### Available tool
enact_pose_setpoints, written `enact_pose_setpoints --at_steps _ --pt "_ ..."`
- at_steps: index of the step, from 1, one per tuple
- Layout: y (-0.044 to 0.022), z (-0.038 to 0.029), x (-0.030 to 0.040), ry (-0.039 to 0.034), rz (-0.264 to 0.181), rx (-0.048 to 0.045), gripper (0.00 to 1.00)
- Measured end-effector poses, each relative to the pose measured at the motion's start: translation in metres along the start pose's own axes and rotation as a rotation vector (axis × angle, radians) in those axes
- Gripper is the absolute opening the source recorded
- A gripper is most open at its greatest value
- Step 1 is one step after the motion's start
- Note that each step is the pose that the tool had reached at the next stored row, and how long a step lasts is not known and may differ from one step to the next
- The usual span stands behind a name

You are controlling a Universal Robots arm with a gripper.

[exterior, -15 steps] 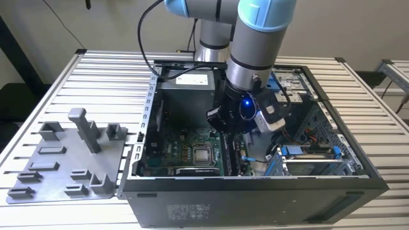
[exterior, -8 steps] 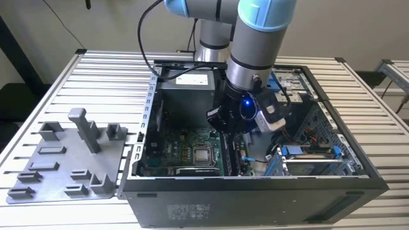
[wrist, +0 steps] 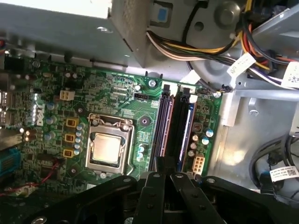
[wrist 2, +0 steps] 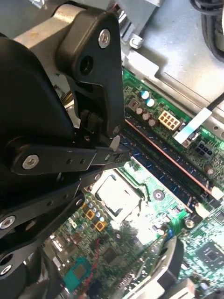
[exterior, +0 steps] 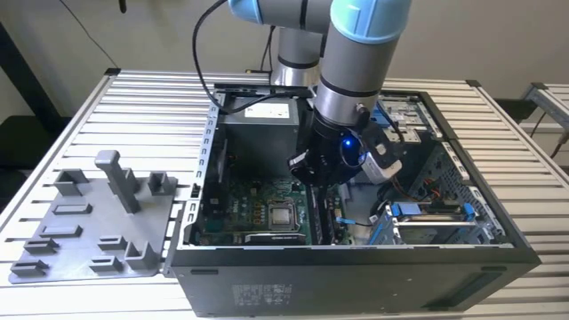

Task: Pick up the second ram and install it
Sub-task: 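Press down the second ram until it locks into place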

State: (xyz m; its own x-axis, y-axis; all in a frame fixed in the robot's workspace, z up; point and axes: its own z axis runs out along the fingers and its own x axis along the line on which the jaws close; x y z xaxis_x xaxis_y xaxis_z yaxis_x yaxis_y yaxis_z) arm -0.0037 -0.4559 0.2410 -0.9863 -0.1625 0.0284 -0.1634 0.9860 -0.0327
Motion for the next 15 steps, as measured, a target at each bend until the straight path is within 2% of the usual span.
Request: enact_pose_setpoints --at_steps 15 --pt "0.0001 0.0001 0.0003 -0.0085 -0.260 0.0074 0.11"
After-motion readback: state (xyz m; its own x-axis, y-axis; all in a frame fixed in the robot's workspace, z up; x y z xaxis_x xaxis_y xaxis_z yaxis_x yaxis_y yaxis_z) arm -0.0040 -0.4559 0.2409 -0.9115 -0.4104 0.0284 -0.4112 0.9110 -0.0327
